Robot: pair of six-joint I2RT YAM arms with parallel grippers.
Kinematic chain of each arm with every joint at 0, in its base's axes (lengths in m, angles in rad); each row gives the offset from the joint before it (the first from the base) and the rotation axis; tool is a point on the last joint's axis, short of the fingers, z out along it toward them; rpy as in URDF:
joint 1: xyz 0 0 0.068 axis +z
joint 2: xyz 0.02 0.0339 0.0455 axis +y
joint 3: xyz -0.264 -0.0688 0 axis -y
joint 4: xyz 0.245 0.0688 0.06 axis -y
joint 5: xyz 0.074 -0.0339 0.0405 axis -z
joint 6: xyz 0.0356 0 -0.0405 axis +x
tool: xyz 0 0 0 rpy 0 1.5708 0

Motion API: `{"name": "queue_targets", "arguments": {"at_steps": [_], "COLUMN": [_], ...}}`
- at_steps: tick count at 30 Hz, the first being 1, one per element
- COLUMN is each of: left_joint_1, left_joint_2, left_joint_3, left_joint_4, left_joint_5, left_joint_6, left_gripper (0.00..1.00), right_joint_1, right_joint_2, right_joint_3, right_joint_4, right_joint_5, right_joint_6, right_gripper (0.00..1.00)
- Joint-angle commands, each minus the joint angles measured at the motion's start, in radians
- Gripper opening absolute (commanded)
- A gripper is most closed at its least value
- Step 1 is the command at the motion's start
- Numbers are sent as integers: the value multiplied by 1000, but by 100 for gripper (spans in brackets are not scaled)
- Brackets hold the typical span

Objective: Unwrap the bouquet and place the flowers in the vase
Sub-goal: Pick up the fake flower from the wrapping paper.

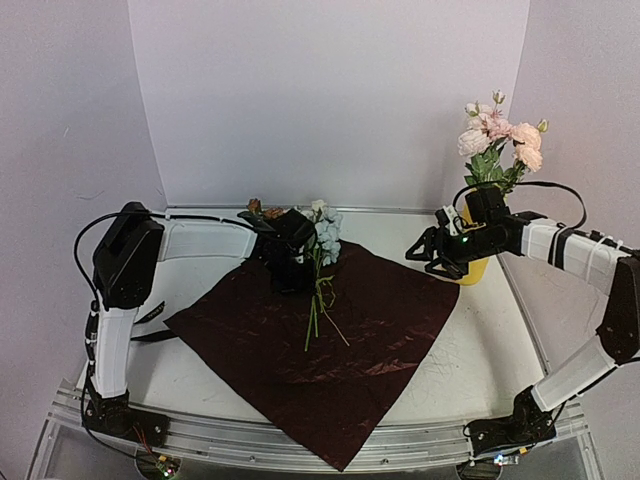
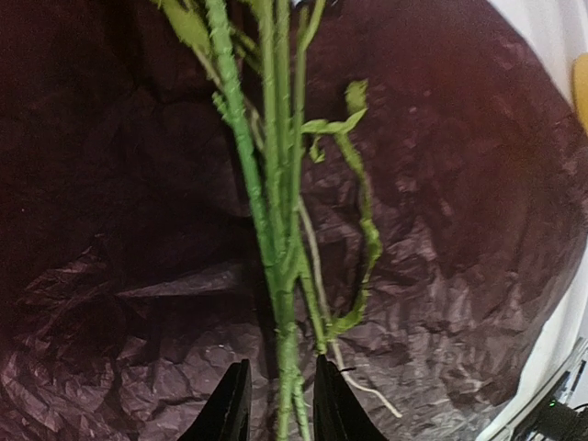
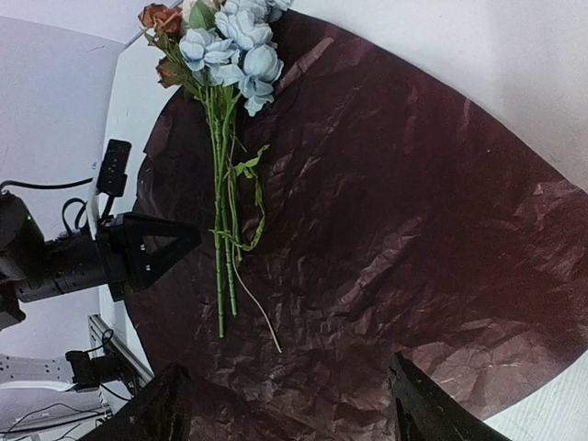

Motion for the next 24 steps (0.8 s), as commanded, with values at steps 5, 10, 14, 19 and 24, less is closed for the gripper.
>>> {"name": "queue_targets", "arguments": {"at_steps": [5,10,14,19,24], "left_joint_1": [1,1,1,1,1], "left_joint_2": [43,61,83,78,-7], "left_joint_3": [67,71,89,102,101], "left_joint_4": [-36,-39,-43,-63,-87], "left_joint_5": [42,56,72,45,-19], "left_joint_6": [51,56,71,86,95], "left_gripper": [22,23,16,0,0], "right_joint_1": [14,14,14,14,14], "right_joint_2": [26,34,34,16,1], "right_joint_3": [55,61,65,48,39], "right_joint_4": [4,5,4,4,4], "right_joint_5": [-9,-7,-5,-5,-12], "right_joint_6": [3,2,-2,-3,-3], "right_gripper": [75,75,75,75,75]}}
